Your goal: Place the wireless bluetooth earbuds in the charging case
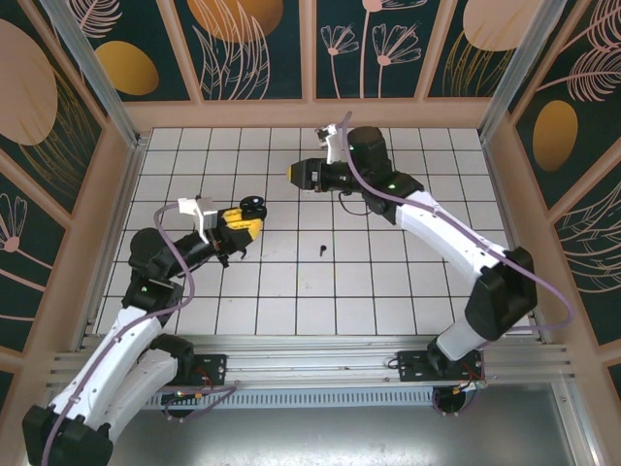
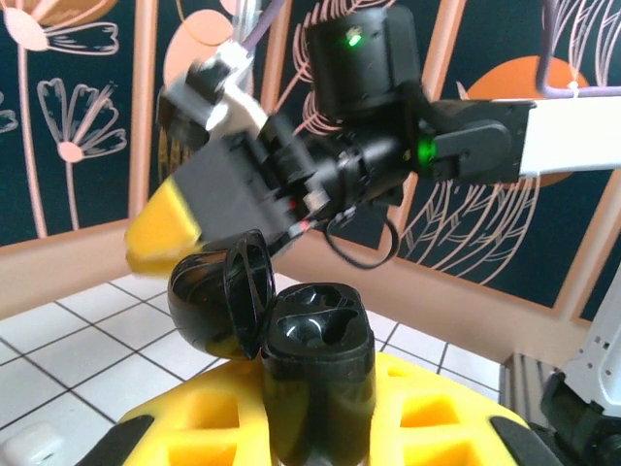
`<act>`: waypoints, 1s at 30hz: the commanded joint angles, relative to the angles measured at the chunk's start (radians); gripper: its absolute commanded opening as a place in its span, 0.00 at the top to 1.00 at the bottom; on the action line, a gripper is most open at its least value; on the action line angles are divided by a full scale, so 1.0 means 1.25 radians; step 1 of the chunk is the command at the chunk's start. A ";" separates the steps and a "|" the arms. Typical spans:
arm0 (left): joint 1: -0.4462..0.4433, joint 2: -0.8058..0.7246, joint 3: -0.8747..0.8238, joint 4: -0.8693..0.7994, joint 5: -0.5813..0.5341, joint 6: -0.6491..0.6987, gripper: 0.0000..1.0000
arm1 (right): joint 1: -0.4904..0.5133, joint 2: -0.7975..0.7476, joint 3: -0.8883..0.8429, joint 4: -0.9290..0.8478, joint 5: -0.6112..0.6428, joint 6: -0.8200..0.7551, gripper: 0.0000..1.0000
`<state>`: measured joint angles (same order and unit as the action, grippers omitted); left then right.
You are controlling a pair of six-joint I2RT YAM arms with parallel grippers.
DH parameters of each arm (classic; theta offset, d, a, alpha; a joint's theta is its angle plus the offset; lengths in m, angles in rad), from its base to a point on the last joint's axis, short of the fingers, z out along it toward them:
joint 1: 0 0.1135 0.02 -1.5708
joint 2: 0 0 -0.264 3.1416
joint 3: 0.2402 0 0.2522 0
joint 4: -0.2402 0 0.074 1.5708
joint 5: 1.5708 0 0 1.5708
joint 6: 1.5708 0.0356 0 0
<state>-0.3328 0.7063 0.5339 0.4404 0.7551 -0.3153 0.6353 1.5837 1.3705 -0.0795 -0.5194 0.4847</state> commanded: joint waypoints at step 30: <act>0.000 -0.236 0.073 -0.355 -0.073 0.097 0.91 | 0.294 0.601 0.470 -0.386 0.377 0.314 0.65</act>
<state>-0.3328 0.4294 0.5991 0.0025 0.6674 -0.2089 0.9932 2.3074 1.9289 -0.4969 -0.1284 0.8307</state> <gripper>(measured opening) 0.165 0.347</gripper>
